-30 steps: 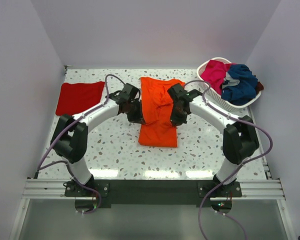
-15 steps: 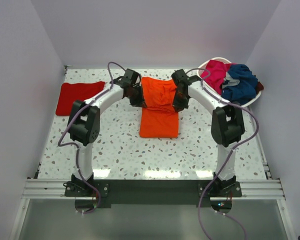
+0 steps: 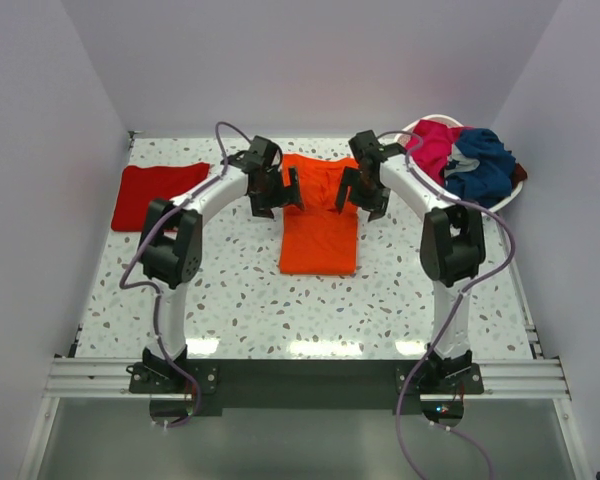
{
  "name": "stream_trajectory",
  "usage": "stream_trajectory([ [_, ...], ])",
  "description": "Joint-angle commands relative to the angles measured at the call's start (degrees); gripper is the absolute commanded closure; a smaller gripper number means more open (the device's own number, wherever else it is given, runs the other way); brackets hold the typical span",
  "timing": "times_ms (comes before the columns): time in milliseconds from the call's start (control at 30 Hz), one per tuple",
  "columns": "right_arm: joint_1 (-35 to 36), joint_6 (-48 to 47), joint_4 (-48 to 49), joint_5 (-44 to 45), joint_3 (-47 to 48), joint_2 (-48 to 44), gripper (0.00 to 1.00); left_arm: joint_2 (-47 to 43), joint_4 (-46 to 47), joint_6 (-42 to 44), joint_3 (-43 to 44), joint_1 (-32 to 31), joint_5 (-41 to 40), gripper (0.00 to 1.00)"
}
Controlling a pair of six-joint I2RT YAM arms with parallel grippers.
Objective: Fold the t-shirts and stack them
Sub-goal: Fold the tshirt
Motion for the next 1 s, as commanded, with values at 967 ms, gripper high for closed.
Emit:
stream_trajectory([
  [967,2.1,4.6,17.8,-12.9,-39.2,-24.8,0.41,-26.2,16.4,-0.3,-38.6,-0.5,4.7,0.19],
])
